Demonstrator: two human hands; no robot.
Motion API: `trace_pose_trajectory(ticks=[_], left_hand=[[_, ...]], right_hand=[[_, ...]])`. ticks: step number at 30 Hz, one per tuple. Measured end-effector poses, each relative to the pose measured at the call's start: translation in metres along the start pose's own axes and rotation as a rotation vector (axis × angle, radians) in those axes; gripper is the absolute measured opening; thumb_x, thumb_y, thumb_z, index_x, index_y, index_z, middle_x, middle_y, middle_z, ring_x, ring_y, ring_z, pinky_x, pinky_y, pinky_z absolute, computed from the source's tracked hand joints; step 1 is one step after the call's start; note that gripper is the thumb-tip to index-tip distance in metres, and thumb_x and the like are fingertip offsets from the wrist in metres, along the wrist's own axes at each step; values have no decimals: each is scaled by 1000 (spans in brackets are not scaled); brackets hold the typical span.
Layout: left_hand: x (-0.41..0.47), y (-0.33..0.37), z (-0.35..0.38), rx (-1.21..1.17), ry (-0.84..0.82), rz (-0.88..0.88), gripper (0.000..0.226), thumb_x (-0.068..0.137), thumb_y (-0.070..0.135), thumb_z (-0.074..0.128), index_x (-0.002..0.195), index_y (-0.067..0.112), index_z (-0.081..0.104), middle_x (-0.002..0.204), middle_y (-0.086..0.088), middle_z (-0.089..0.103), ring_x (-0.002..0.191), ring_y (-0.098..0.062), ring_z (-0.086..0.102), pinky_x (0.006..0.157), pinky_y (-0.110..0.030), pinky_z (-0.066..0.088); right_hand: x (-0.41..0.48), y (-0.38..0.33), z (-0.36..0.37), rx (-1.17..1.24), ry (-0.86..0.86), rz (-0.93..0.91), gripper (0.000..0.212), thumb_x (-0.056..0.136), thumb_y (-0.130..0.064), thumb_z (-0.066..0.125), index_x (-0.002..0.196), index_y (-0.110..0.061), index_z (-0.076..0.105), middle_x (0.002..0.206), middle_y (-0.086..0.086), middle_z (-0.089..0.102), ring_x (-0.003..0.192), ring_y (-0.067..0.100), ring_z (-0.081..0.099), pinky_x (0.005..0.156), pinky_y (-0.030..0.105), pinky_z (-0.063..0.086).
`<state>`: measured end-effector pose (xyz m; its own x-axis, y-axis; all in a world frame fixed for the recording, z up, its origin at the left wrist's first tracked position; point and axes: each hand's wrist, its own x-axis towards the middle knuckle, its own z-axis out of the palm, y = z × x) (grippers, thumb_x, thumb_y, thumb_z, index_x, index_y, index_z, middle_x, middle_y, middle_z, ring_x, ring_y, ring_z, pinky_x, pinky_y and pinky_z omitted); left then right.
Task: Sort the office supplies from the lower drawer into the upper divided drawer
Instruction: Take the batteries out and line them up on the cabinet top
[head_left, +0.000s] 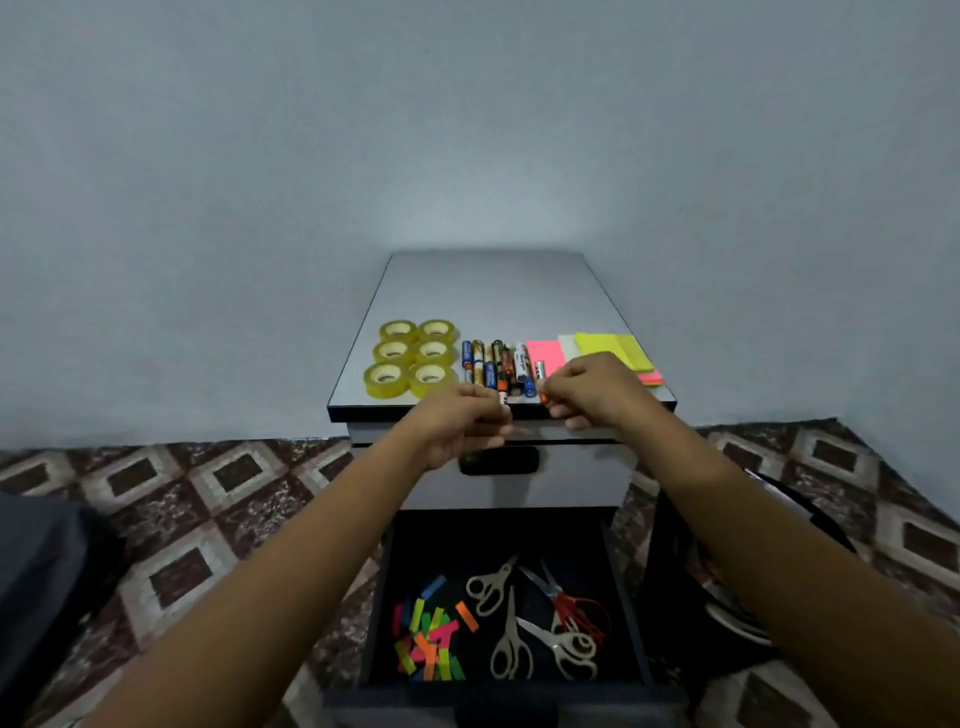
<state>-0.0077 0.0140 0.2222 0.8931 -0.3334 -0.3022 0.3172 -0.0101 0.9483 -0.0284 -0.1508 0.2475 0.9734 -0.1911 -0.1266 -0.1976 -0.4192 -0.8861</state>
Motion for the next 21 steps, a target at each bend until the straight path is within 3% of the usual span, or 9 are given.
trace_pose_trajectory(ticks=[4, 9, 11, 15, 21], left_hand=[[10, 23, -8, 140, 106, 89, 12, 88, 4, 62, 78, 8, 56, 76, -9, 61, 70, -16, 61, 62, -22, 54], [32, 48, -13, 358, 214, 159, 8, 84, 2, 66, 79, 1, 60, 72, -11, 56, 63, -17, 54, 57, -23, 52], [43, 54, -13, 458, 232, 177, 5, 83, 0, 66, 83, -3, 62, 73, -15, 59, 60, -19, 56, 55, -23, 53], [60, 57, -7, 640, 261, 188, 8, 80, -2, 66, 85, -7, 65, 76, -23, 61, 58, -25, 57, 76, -40, 56], [80, 54, -4, 782, 290, 169, 17, 81, 3, 68, 93, -9, 65, 70, -18, 63, 53, -22, 58, 74, -40, 57]], right_hand=[[20, -27, -10, -15, 37, 4, 17, 87, -8, 62, 70, -7, 59, 64, 7, 58, 56, 13, 54, 53, 24, 47], [46, -33, -7, -107, 38, 82, 7, 87, -7, 62, 86, 0, 64, 65, 9, 57, 52, 13, 52, 49, 23, 45], [54, -32, -3, -159, 41, 106, 10, 87, -7, 61, 81, 1, 62, 60, 9, 56, 47, 14, 50, 44, 21, 43], [65, -24, 8, -233, 32, 132, 22, 86, -4, 61, 65, -1, 54, 54, 10, 52, 42, 15, 45, 37, 19, 39], [73, -20, 16, -291, 44, 104, 23, 81, -2, 62, 60, -3, 54, 51, 9, 50, 39, 15, 42, 35, 16, 35]])
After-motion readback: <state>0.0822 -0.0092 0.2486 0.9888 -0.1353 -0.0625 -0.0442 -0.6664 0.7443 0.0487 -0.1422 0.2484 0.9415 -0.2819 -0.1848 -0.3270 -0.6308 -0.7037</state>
